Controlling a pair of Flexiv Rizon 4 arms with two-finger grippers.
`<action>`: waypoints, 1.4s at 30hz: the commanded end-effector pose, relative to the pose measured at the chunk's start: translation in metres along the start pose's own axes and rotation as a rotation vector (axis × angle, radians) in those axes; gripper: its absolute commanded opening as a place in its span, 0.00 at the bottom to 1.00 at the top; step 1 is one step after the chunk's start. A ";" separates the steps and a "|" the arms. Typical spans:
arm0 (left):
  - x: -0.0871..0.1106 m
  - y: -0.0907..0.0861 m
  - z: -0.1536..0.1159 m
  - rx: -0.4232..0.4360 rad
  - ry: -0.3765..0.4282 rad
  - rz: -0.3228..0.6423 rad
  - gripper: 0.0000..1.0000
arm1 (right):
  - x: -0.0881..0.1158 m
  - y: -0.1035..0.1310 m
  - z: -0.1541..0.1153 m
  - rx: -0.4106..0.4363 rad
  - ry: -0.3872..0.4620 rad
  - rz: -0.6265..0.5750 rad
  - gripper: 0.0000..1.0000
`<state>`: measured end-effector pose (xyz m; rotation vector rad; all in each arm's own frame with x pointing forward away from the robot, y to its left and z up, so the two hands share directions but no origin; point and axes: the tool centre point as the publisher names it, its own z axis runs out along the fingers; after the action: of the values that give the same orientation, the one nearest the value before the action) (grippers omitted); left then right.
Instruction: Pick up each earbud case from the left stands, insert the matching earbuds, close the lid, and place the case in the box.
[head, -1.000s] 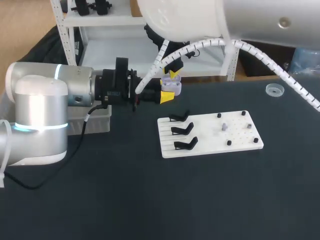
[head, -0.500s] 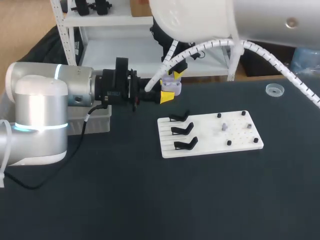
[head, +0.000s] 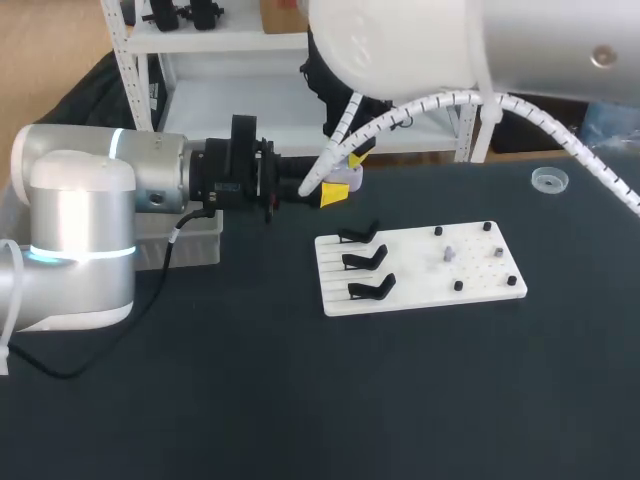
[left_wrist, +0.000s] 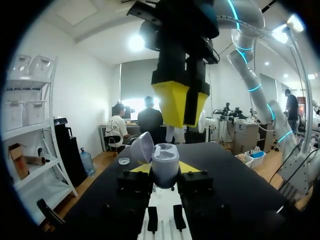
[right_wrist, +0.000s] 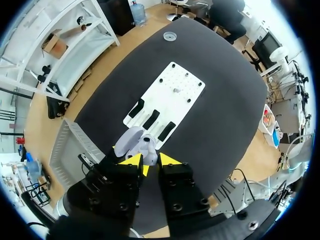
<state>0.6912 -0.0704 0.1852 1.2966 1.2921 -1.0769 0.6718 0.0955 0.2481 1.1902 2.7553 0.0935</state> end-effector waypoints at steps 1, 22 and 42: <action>0.001 0.001 0.000 0.000 -0.002 0.001 0.00 | 0.001 0.001 0.000 -0.002 0.000 -0.005 0.00; 0.001 0.001 0.000 0.000 -0.002 0.001 0.00 | -0.004 0.001 0.010 0.012 0.007 0.002 0.00; 0.001 0.001 0.000 0.000 -0.002 0.001 0.00 | -0.005 0.001 0.016 0.020 0.016 0.015 0.00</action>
<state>0.6908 -0.0712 0.1845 1.2975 1.2916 -1.0778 0.6780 0.0935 0.2327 1.2174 2.7677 0.0804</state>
